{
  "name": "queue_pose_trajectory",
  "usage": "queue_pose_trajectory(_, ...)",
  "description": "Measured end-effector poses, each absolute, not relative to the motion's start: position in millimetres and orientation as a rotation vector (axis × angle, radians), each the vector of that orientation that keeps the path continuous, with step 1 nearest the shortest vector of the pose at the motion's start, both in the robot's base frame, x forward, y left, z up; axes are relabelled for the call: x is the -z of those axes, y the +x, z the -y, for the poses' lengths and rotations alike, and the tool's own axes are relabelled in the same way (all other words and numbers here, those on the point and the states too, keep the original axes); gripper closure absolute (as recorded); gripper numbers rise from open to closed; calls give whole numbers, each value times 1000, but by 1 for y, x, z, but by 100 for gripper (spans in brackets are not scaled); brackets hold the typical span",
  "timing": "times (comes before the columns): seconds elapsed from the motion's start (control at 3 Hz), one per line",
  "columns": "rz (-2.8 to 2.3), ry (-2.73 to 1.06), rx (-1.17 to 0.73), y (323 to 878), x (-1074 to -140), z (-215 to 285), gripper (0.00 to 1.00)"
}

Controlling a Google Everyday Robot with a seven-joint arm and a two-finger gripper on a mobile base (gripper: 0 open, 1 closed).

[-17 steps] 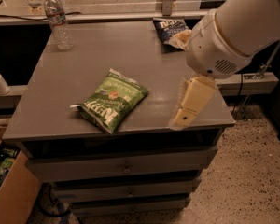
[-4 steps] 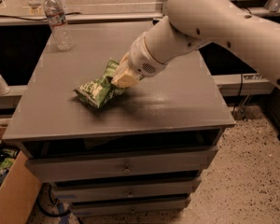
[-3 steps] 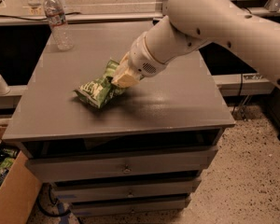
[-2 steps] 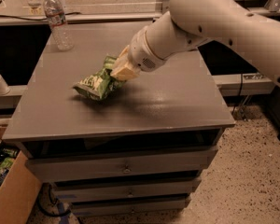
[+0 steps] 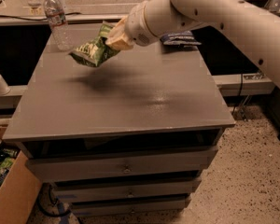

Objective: Move green jalapeno chip bag near water bottle

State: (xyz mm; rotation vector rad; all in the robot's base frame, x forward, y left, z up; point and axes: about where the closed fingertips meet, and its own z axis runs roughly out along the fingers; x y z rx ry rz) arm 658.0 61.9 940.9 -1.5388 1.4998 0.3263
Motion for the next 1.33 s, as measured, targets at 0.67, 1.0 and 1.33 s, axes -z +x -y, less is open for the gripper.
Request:
queue_pose_trajectory(0.67, -1433, -1547, -358, 741, -927, -113, 100)
queue_pose_trajectory(1.0, -1424, -1579, -394, 770, -907, -144, 100)
queue_pose_trajectory(1.33, -1433, -1606, -416, 785, -888, -161, 100)
